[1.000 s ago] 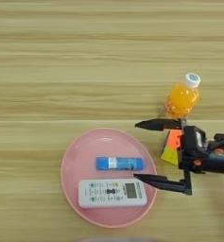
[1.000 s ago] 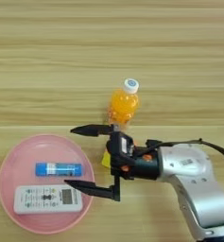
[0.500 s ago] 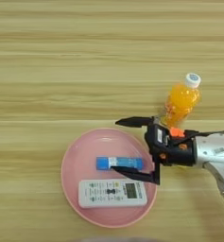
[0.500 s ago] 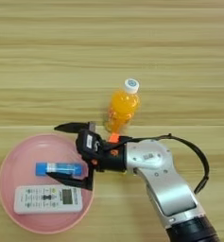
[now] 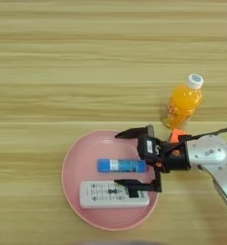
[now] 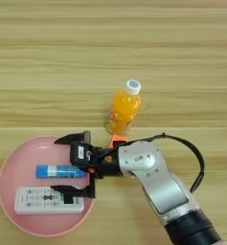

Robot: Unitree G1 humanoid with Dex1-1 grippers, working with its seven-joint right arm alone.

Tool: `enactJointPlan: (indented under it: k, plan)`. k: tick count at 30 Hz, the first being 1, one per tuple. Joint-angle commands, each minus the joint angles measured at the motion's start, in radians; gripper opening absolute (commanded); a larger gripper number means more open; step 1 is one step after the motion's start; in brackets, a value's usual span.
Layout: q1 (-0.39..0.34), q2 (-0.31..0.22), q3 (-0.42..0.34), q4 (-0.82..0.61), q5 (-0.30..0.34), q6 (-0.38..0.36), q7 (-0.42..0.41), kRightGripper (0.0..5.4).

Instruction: Move the objects on the table

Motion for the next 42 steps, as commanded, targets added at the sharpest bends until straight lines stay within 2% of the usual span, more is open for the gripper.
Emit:
enactJointPlan:
  k: [1,8,19,26,40,42]
  plan:
    - [-0.051,-0.022,0.004,0.004,-0.027,-0.003,-0.028,4.80]
    - [-0.051,-0.029,0.025,0.036,-0.046,-0.017,-0.014,3.63]
    - [-0.064,-0.017,0.021,0.056,-0.036,-0.016,-0.017,2.50]
    - [-0.065,-0.015,0.019,0.056,-0.023,-0.008,-0.011,1.46]
    - [-0.074,0.006,-0.015,0.024,0.037,0.017,-0.020,1.42]
    - [-0.079,0.013,-0.035,0.004,0.063,0.031,-0.022,1.42]
